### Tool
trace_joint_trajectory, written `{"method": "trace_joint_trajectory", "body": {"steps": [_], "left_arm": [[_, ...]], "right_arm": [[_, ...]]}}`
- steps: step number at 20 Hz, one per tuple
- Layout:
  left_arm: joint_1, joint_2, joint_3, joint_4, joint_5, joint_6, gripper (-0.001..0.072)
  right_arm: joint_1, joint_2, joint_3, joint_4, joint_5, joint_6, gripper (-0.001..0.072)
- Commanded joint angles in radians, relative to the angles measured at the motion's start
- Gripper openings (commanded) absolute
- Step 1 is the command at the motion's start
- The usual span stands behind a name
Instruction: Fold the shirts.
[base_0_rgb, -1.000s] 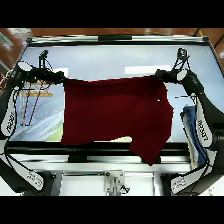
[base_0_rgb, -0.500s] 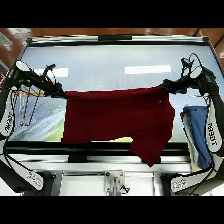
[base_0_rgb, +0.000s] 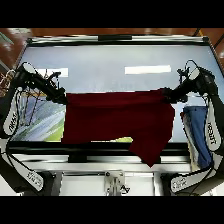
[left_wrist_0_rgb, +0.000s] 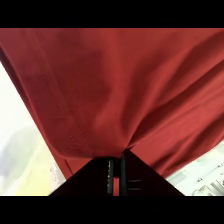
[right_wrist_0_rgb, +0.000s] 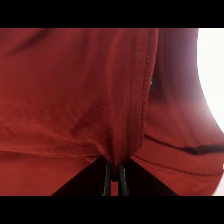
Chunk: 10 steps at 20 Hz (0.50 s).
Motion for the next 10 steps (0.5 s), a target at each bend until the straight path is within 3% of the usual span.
{"method": "trace_joint_trajectory", "body": {"steps": [1, 10], "left_arm": [[-0.01, -0.003, 0.0, 0.068, 0.018, -0.027, 0.0037], [-0.028, -0.026, -0.001, 0.102, 0.035, -0.037, 0.0037]], "right_arm": [[-0.001, -0.018, 0.0, -0.016, 0.018, 0.028, 0.0069], [-0.001, -0.054, 0.0, 0.016, 0.03, 0.045, 0.007]]}}
